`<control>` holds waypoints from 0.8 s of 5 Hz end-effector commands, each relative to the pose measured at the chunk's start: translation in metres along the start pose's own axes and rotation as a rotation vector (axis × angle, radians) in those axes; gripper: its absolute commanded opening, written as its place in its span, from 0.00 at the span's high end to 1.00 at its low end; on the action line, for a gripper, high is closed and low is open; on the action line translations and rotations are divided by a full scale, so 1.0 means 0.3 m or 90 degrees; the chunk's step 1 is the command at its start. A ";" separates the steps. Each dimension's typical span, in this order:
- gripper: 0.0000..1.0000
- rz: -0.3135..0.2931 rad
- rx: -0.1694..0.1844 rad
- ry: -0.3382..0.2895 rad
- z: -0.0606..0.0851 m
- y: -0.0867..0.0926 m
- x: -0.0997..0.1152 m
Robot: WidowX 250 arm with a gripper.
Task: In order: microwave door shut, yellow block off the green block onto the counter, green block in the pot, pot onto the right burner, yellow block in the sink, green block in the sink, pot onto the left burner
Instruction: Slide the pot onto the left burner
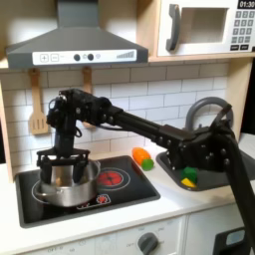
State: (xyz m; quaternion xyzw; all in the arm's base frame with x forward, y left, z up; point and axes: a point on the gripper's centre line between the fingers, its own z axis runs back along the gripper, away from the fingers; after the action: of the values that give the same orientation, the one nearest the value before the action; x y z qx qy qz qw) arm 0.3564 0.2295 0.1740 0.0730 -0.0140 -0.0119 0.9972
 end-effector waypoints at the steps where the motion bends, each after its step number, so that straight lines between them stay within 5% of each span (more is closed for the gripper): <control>1: 0.00 -0.027 0.004 -0.029 0.136 -0.072 0.002; 3: 0.00 -0.054 -0.025 -0.026 0.217 -0.188 -0.022; 4: 1.00 -0.077 -0.043 -0.045 0.248 -0.254 -0.041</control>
State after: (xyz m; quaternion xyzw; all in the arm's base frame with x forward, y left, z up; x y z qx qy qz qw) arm 0.3389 0.1462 0.2379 0.0391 -0.0438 -0.0710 0.9957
